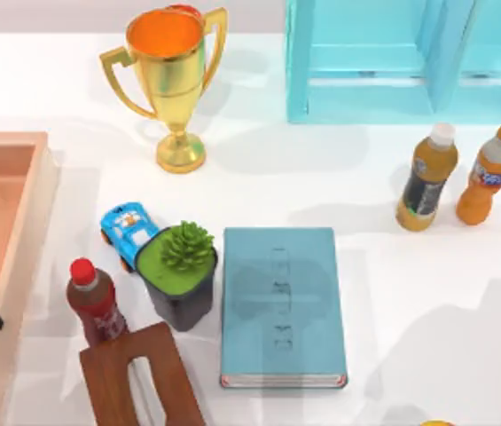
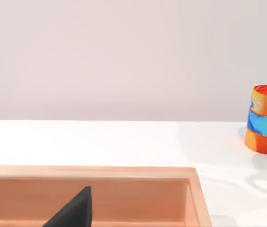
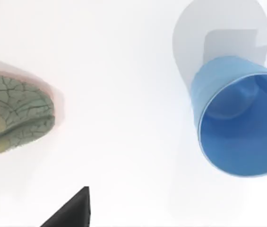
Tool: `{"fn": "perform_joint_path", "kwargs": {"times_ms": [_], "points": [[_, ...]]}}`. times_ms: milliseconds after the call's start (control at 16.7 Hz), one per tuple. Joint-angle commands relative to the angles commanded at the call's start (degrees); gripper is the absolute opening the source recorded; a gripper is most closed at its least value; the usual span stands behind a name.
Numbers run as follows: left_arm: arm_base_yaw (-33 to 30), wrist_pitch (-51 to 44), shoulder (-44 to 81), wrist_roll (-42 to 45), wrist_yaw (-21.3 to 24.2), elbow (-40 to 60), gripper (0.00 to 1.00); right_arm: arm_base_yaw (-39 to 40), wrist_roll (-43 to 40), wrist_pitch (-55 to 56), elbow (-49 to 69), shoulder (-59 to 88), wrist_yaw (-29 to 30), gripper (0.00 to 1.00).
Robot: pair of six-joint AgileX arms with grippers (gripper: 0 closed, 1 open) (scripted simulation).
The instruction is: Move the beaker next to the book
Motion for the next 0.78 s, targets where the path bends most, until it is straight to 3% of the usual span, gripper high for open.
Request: {"fn": "perform_joint_path", "kwargs": {"times_ms": [480,780], "points": [[0.0,0.0,0.0,0.0,0.0,0.0,1.0,-0.2,-1.3,0.3,0.4,1.1,0.1,1.0],[0.0,0.0,0.0,0.0,0.0,0.0,1.0,-0.2,-1.2,11.4,-7.6,3.9,0.1,1.0]]}}
